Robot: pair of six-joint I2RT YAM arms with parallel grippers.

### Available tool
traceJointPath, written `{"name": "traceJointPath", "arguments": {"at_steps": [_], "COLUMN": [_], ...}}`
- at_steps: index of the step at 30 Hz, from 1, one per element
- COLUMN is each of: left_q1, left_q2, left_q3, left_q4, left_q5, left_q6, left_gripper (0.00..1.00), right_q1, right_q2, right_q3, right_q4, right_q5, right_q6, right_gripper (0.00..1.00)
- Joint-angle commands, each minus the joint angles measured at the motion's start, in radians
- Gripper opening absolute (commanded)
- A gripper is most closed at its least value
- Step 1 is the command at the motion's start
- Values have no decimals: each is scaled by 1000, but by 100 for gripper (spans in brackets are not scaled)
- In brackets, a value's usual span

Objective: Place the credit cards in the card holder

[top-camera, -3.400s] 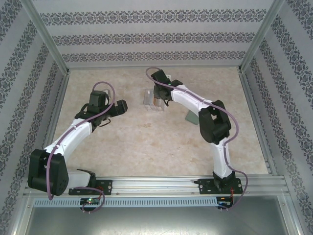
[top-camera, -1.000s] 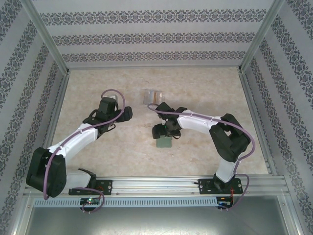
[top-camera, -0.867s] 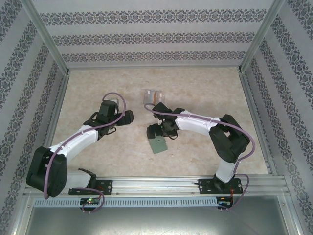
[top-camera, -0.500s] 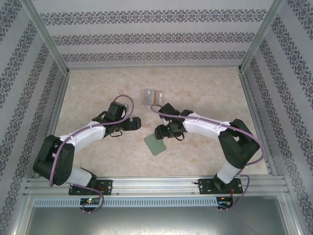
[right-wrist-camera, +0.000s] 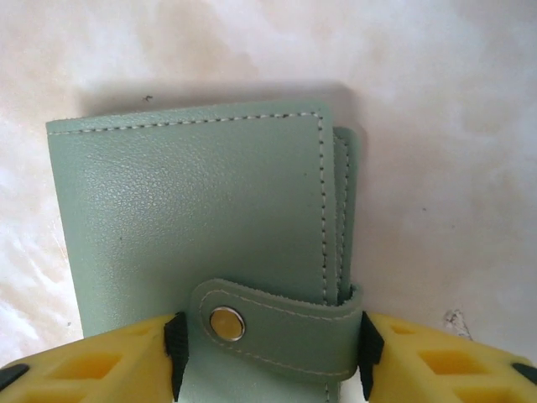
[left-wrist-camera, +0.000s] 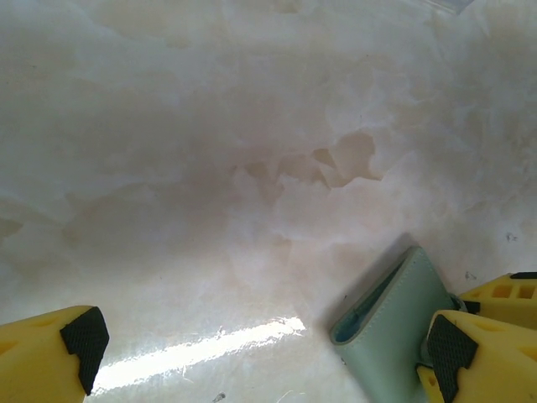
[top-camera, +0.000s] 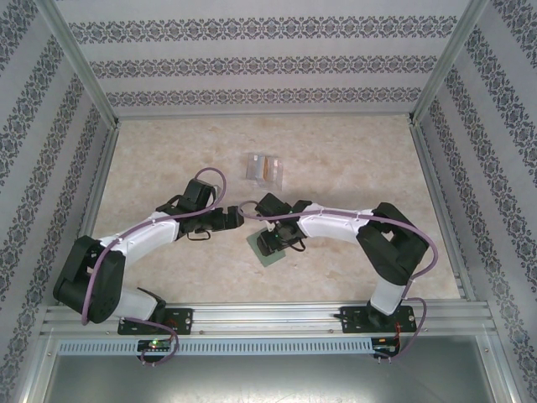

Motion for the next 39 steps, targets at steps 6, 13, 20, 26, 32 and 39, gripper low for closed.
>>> {"name": "traceJointPath", "arguments": {"at_steps": [6,13,20,26,32,39], "left_q1": [-8,-9,-62,-87,-88,-86], "left_q2": [-6,13,137,210,245,254], "left_q3": [2,1,-31,-49,-41,-55], "left_q4": [39,96,340,435,454,451], "left_q5": [15,50,172,208,229,262], "left_q6": [-27,-44,-158,-201,-225,-213], "left_gripper": [99,99,93,73,38,38], "right_q1": [-58,-202,-258,-280,-277,-165], "right_q2": [26,1,20,13,-59,-130], "right_q3": [-20,-113,-146,-166,-210,-166], "right_q4": [48,215,336,378,389,277], "right_q5": [-27,-239,-361,-401,-340,-112], "right_q6": [37,150,222,246,219,74], "right_gripper": [51,49,48,46,47,41]}}
